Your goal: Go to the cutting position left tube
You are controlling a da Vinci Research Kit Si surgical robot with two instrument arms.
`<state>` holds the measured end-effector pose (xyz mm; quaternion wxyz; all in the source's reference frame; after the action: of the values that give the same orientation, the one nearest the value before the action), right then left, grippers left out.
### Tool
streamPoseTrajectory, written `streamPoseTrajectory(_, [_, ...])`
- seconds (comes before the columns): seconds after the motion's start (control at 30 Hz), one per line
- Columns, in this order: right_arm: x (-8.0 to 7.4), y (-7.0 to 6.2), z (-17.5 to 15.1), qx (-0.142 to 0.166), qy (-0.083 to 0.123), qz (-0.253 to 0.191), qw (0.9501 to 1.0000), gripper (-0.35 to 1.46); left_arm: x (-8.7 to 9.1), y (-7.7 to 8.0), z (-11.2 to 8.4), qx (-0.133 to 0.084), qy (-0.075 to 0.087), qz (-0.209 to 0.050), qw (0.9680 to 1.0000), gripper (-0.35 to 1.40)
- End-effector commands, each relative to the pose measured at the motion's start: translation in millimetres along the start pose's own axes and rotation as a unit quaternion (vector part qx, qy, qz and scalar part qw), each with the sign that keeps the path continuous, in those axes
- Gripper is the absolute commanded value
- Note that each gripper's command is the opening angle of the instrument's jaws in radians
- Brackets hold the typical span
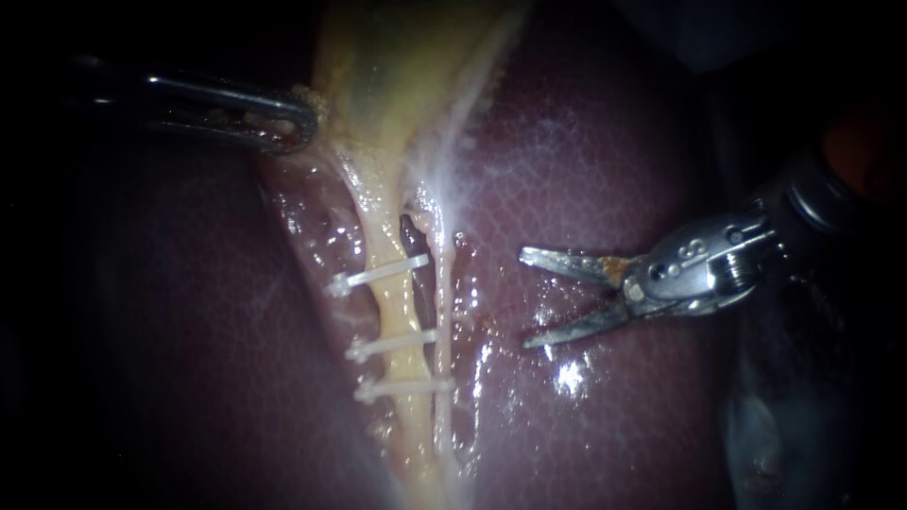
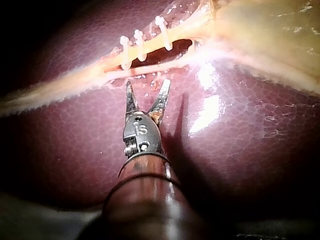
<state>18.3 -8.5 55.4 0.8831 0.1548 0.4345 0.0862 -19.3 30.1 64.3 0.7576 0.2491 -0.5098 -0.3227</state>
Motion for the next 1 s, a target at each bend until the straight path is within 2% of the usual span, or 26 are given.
streamPoseTrajectory(0.03, [0.1,0.0,0.1,0.002,0.001,0.006,1.0,1.42,0.3,0.2,0.2,-0.001,0.0,0.001,1.0,-0.35])
streamPoseTrajectory(0.23, [0.8,0.1,1.0,0.044,0.017,0.054,0.9974,1.42,0.9,0.5,0.7,-0.002,0.0,0.003,1.0,-0.35])
streamPoseTrajectory(0.43, [1.2,0.0,2.0,0.077,0.024,0.101,0.9916,1.4,1.1,0.5,0.9,-0.003,0.0,0.003,1.0,-0.35])
streamPoseTrajectory(0.57, [1.1,-0.2,3.0,0.097,0.022,0.123,0.9874,1.4,1.1,0.5,0.9,-0.003,0.0,0.003,1.0,-0.35])
streamPoseTrajectory(0.87, [-0.1,0.1,5.7,0.15,0.019,0.182,0.9717,1.39,1.3,0.4,1.1,-0.004,0.0,0.004,1.0,-0.35])
streamPoseTrajectory(1.0, [-1.2,0.1,7.1,0.162,0.016,0.193,0.9677,1.39,1.4,0.4,1.1,-0.004,-0.002,0.004,1.0,-0.35])
